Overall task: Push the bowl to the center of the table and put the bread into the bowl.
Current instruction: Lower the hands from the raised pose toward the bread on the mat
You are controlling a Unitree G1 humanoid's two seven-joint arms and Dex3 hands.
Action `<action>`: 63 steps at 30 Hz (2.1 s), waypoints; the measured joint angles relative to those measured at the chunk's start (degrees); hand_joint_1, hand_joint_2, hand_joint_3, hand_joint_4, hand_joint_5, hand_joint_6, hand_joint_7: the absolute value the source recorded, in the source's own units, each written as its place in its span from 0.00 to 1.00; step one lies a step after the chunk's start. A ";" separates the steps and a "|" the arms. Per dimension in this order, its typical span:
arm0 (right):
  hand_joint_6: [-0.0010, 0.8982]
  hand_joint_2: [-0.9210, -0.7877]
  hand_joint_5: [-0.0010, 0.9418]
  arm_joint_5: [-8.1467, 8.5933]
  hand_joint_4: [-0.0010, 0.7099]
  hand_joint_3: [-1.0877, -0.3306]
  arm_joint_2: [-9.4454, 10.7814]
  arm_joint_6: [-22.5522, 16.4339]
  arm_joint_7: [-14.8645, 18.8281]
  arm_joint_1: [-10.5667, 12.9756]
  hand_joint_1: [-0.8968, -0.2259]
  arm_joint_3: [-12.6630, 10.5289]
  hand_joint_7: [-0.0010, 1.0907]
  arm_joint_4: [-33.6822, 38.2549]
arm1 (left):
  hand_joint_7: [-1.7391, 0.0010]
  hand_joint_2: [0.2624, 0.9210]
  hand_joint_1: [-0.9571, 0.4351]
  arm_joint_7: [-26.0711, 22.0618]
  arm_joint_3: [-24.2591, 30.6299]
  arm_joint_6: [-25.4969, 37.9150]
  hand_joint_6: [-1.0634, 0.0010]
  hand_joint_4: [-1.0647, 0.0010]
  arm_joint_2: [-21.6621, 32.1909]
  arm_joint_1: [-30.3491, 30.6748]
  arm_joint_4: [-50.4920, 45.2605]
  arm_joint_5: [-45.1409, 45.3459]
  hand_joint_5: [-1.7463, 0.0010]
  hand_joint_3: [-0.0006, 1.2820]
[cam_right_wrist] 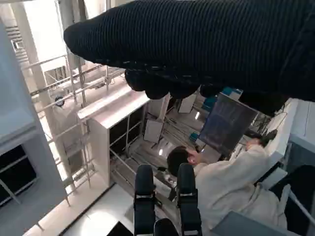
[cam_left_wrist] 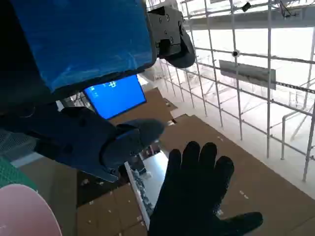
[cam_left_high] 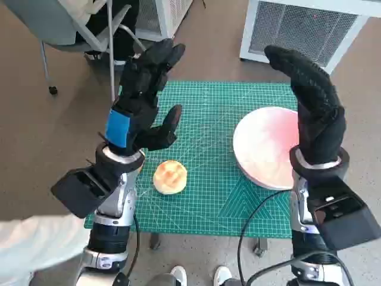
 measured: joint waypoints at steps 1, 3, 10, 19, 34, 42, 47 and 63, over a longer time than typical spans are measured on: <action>0.00 0.00 0.00 0.00 0.39 0.44 0.00 0.00 0.00 0.00 0.50 0.00 0.63 0.02 | 0.62 0.73 0.52 0.02 0.00 0.00 1.00 1.00 0.00 0.02 0.00 0.00 0.71 0.64; 0.00 0.00 0.01 0.00 0.40 0.44 0.00 -0.01 0.00 0.00 0.49 0.00 0.63 0.05 | 0.62 0.73 0.52 0.04 0.00 0.00 1.00 1.00 0.00 0.04 0.00 0.00 0.71 0.64; 0.00 0.00 0.01 0.02 0.40 0.44 0.00 -0.05 0.00 0.01 0.49 -0.02 0.63 0.05 | 0.62 0.73 0.52 0.04 -0.01 0.04 1.00 1.00 0.02 0.23 0.00 -0.01 0.71 0.64; 0.00 0.00 0.01 0.15 0.40 0.44 0.00 -0.17 0.01 0.05 0.50 -0.04 0.63 0.27 | 0.62 0.73 0.52 0.04 -0.01 0.32 1.00 1.00 0.04 0.27 0.00 -0.01 0.71 0.64; 0.00 0.00 0.01 2.51 0.40 0.44 -1.58 -1.90 1.23 1.04 0.50 -2.15 0.64 1.92 | 0.63 0.74 0.52 0.04 -0.05 0.55 1.00 1.00 -0.01 0.32 -0.05 -0.03 0.72 0.64; 0.03 0.00 0.00 4.65 0.40 0.45 -5.54 -5.36 1.12 2.70 0.52 -8.39 0.60 7.57 | 0.62 0.73 0.52 0.03 0.04 0.58 1.00 1.00 0.04 0.75 -0.11 -0.08 0.71 0.64; 0.03 0.00 0.00 4.37 0.40 0.45 -7.62 -7.38 -2.32 3.77 0.51 -13.41 0.58 12.91 | 0.62 0.73 0.53 0.22 0.18 0.57 1.00 1.00 0.10 0.99 -0.11 -0.02 0.71 0.64; 0.05 0.00 0.00 2.84 0.33 0.35 -12.61 -12.10 -8.94 3.22 0.58 -20.79 0.47 38.74 | 0.62 0.74 0.54 0.31 0.33 0.53 1.00 1.00 0.20 0.98 -0.06 0.08 0.72 0.64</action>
